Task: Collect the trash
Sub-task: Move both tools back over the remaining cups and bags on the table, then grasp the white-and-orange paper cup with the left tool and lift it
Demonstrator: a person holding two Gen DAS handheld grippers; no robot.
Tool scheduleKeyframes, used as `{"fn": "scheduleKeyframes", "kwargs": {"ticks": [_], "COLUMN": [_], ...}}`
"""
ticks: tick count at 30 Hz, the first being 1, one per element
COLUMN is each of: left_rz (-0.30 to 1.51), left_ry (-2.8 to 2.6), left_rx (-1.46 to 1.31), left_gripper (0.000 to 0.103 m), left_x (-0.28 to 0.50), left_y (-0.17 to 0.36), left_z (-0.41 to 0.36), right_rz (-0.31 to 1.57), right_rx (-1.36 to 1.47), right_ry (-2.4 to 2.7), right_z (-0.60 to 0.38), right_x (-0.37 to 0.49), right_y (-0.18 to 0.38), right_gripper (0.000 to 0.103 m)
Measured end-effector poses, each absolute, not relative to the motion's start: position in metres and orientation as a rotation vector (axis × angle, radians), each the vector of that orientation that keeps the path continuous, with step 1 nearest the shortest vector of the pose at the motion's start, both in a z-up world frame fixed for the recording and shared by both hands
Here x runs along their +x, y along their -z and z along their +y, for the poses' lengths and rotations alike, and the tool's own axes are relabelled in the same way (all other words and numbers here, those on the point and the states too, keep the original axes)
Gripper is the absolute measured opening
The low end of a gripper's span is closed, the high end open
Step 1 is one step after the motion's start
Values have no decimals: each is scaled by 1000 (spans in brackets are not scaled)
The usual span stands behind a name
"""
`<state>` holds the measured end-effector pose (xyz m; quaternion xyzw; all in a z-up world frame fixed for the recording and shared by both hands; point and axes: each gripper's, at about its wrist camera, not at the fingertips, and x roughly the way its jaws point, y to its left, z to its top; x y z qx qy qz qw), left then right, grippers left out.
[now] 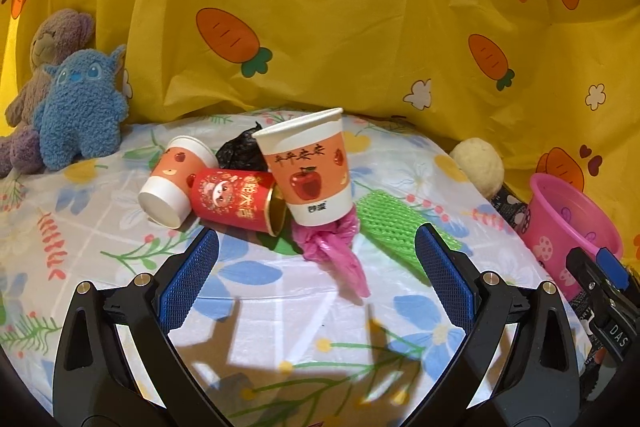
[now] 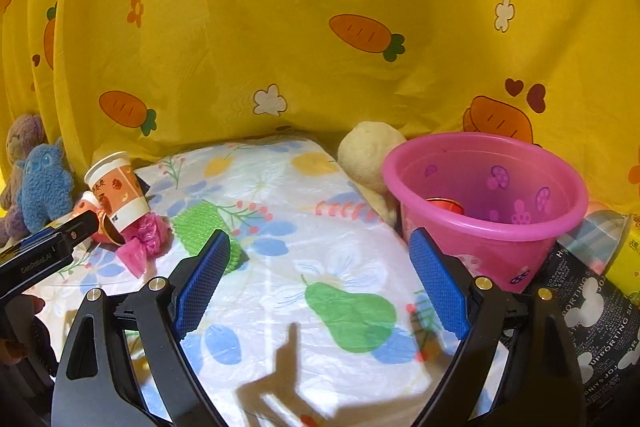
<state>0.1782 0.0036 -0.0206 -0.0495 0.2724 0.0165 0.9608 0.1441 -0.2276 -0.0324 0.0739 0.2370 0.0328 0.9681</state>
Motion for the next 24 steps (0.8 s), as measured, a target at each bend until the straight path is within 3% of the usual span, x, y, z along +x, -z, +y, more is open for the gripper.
{"fn": "scheduleKeyframes", "kwargs": {"ticks": [20,24], "left_rz": [570,594], "left_ry": [5,18], "left_rx": [-161,-154], "left_gripper": [97,88], "left_x": [247,264], "left_y": [18,23], "left_z": [26,22], "right_rz": [520,530], "right_rx": [117,112], "right_ry": [-153,-160], "right_z": [-175,-170], "right_x": [182,189], "right_y": [37,39], "right_gripper": [88,88]}}
